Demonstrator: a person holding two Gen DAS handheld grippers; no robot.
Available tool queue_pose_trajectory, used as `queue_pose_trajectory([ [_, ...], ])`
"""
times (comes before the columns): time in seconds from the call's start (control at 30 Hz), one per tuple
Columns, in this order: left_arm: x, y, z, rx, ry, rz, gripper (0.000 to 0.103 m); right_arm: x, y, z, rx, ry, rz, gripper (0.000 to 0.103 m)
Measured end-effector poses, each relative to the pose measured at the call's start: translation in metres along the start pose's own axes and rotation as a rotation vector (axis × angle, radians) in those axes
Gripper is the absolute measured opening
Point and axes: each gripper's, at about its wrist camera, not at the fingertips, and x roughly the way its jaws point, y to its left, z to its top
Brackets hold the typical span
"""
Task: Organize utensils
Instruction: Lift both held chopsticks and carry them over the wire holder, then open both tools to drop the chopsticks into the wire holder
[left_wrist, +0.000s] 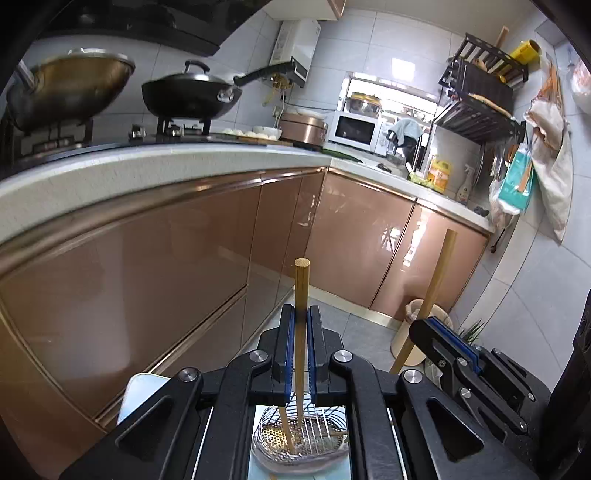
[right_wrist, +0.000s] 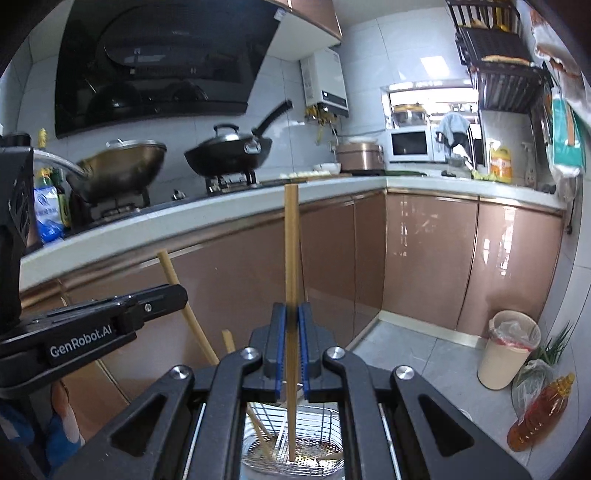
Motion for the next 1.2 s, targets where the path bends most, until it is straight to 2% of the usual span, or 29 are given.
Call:
queue_pose_trajectory([
  [0.17, 0.024, 0.003, -0.022, 0.008, 0.036, 0.013, 0.006, 0.020, -0.004, -0.028, 0.000, 0.031, -0.015, 0.007],
  [0.43, 0.033, 0.011, -0.044, 0.003, 0.080, 0.041, 0.006, 0.014, 0.002, -0.032, -0.049, 0.007, -0.019, 0.007],
  [0.93, 0.025, 0.019, -0.045, 0.009, 0.073, 0.065, 0.006, 0.008, 0.001, -0.029, -0.060, 0.032, -0.007, 0.008],
  [1.2, 0.020, 0.016, -0.046, 0.003, 0.078, 0.070, 0.007, -0.007, -0.005, -0.022, -0.038, 0.018, -0.012, 0.008],
])
